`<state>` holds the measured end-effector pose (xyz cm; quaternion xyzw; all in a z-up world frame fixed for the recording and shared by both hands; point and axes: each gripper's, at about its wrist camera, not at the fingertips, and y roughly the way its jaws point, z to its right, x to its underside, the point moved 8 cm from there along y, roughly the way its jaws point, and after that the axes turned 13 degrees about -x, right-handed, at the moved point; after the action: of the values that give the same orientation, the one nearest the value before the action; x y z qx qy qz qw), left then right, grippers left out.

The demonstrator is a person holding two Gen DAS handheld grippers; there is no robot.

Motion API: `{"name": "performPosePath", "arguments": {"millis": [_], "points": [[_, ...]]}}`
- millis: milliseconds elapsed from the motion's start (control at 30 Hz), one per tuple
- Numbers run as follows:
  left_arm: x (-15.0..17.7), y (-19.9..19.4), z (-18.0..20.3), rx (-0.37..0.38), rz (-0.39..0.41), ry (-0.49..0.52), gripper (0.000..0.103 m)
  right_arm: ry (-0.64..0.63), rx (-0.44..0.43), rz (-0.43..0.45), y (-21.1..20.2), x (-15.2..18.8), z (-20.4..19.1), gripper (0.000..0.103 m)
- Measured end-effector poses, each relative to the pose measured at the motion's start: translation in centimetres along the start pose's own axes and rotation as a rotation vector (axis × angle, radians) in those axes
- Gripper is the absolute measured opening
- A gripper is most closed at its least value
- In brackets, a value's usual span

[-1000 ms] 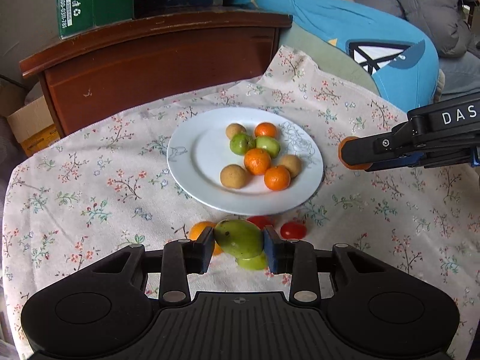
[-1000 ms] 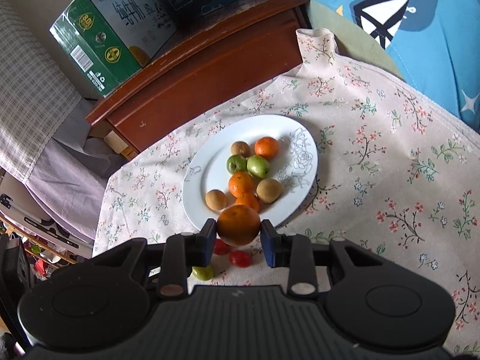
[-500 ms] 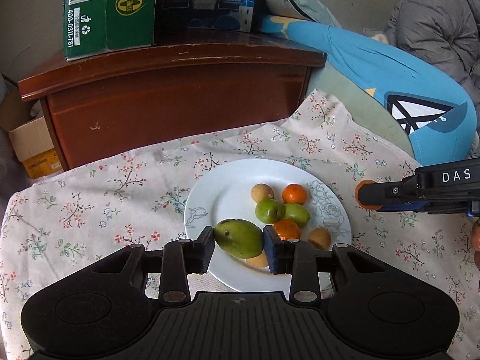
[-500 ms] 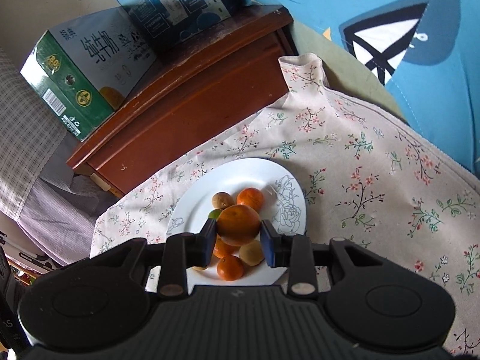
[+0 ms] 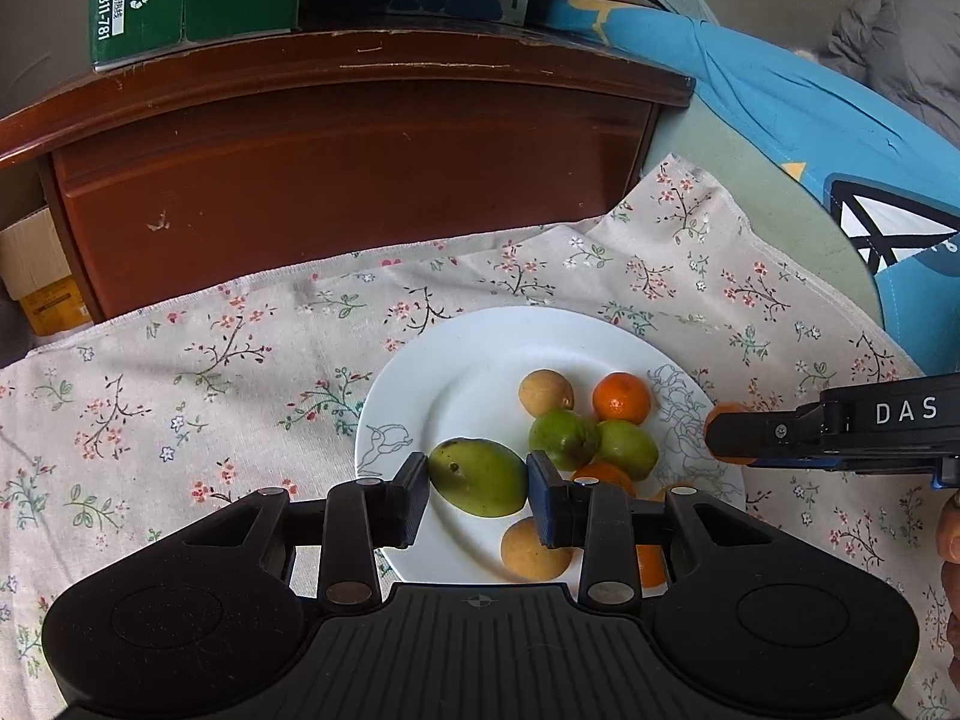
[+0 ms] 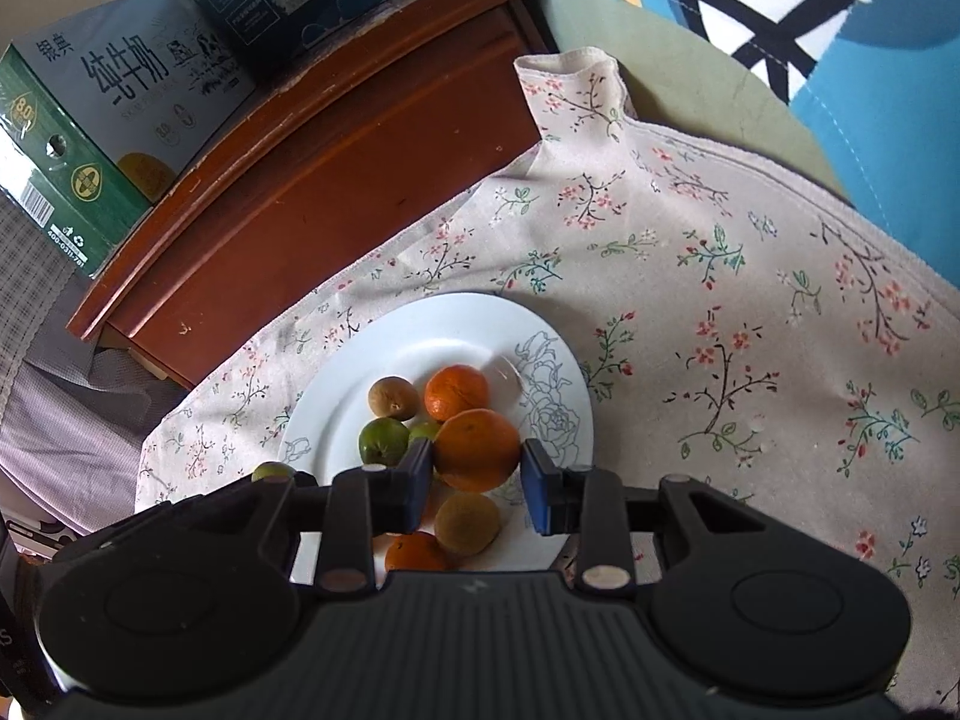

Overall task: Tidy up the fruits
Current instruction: 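Carry both fruits onto the plate and open both tools, then grasp a tangerine with the left tool while the right tool grasps a red cherry tomato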

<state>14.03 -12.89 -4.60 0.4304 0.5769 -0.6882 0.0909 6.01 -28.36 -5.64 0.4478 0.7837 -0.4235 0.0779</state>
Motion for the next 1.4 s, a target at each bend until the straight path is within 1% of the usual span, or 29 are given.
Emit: {"name": "performPosePath", "arguments": {"millis": [133, 233, 333, 400, 433, 467, 600, 733, 833, 967, 1133, 1233, 1400], "points": [[-0.2, 0.0, 0.0, -0.015, 0.009, -0.010, 0.034, 0.013, 0.013, 0.008, 0.4, -0.1, 0.4, 0.036], [-0.8, -0.7, 0.0, -0.004, 0.026, -0.026, 0.035, 0.027, -0.009, 0.021, 0.0, -0.4, 0.1, 0.037], [-1.5, -1.7, -0.1, -0.013, 0.042, -0.035, 0.036, 0.013, -0.025, 0.029, -0.5, -0.7, -0.5, 0.037], [-1.7, -2.3, -0.4, -0.024, 0.041, -0.038, 0.043, 0.005, -0.039, 0.025, -0.6, -0.7, -1.0, 0.037], [-1.7, -2.6, -0.6, -0.033, 0.039, -0.039, 0.050, -0.002, -0.045, 0.021, -0.7, -0.6, -1.3, 0.037], [-1.7, -3.0, -0.8, -0.040, 0.039, -0.041, 0.052, -0.010, -0.050, 0.017, -0.7, -0.5, -1.5, 0.039], [-1.0, -4.6, -1.8, -0.060, 0.026, -0.054, 0.052, -0.062, -0.064, -0.001, -1.4, 0.3, -2.6, 0.040], [0.2, -6.2, -2.7, -0.097, 0.015, -0.040, 0.052, -0.113, -0.081, -0.016, -2.5, 1.5, -3.7, 0.040], [1.6, -7.7, -3.5, -0.121, 0.003, -0.047, 0.052, -0.144, -0.084, -0.025, -3.3, 2.6, -4.2, 0.040], [3.6, -9.1, -4.5, -0.130, -0.029, -0.074, 0.052, -0.163, -0.092, -0.061, -3.5, 4.2, -4.5, 0.040], [4.8, -9.7, -5.5, -0.132, -0.056, -0.107, 0.052, -0.193, -0.098, -0.103, -3.9, 6.5, -4.6, 0.040], [5.5, -9.8, -5.5, -0.144, -0.062, -0.091, 0.052, -0.216, -0.107, -0.136, -4.1, 7.9, -4.5, 0.040], [6.4, -9.4, -5.1, -0.133, -0.095, -0.076, 0.052, -0.303, -0.087, -0.180, -3.6, 9.6, -4.6, 0.040]]}}
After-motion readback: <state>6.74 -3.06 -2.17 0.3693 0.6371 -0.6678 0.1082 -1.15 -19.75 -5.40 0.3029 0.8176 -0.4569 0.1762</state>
